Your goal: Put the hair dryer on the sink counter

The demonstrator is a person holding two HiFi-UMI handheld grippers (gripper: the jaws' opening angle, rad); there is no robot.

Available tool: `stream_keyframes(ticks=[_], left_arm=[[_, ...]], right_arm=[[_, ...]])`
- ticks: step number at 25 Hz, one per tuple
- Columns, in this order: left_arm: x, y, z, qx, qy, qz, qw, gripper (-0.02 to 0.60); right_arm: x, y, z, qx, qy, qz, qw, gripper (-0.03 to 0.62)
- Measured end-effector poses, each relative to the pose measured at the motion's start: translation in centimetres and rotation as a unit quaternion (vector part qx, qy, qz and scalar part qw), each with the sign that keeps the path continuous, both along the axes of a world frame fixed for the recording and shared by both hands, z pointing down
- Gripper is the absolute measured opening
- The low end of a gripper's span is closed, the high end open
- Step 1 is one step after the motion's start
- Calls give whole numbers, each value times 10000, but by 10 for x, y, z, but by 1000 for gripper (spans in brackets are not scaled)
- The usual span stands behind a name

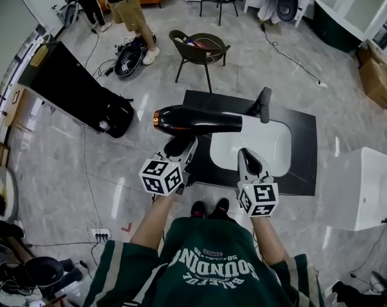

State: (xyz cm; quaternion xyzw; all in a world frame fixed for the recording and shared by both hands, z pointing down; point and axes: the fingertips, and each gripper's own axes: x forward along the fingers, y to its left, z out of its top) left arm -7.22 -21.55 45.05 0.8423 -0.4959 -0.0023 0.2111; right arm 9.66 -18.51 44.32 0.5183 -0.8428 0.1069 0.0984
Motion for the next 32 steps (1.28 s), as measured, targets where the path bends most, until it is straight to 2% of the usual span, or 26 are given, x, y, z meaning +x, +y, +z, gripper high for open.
stream_keyframes(ticks=[10, 17, 32], left_arm=[[24, -25, -11, 101, -136, -344, 9993, 175], [36, -45, -2, 39, -217, -371, 9991, 175], [37, -122, 39, -277, -166, -21, 9995, 175]], right_arm=[[33, -27, -3, 1, -66, -500, 9987, 44], [47, -48, 9, -114, -110, -621, 9979, 44], [35, -112, 41, -574, -129, -315, 9978, 44]])
